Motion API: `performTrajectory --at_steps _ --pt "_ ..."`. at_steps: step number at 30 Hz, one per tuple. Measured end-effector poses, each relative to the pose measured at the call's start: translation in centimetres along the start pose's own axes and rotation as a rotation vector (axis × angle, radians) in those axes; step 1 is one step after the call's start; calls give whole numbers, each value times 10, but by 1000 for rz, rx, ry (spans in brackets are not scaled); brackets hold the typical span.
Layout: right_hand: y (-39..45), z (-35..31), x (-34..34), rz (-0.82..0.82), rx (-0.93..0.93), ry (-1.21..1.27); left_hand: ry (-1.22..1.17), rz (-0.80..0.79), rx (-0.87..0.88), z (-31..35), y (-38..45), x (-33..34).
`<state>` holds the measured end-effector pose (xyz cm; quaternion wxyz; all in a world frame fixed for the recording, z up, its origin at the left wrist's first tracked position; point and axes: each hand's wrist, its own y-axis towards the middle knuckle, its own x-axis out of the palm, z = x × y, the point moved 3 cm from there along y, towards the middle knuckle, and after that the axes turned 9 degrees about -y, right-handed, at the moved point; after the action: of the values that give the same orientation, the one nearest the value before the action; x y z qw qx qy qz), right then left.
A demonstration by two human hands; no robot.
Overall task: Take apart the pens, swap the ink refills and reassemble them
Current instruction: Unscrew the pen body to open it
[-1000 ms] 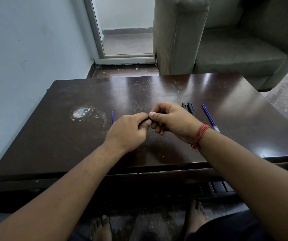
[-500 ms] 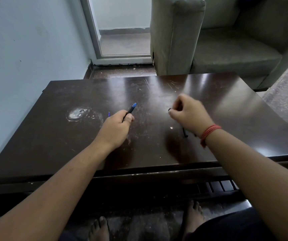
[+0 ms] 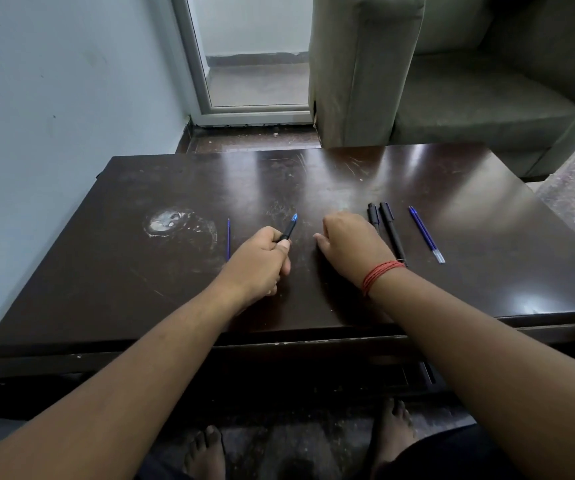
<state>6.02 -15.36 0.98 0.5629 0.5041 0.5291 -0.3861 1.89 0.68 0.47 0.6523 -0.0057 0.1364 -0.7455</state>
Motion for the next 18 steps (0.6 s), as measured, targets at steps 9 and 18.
performTrajectory --at_steps 9,18 --pt "-5 16 -28 -208 167 925 496 13 273 13 -9 1" --pt "-11 7 -26 -378 -53 930 795 54 518 19 -13 8"
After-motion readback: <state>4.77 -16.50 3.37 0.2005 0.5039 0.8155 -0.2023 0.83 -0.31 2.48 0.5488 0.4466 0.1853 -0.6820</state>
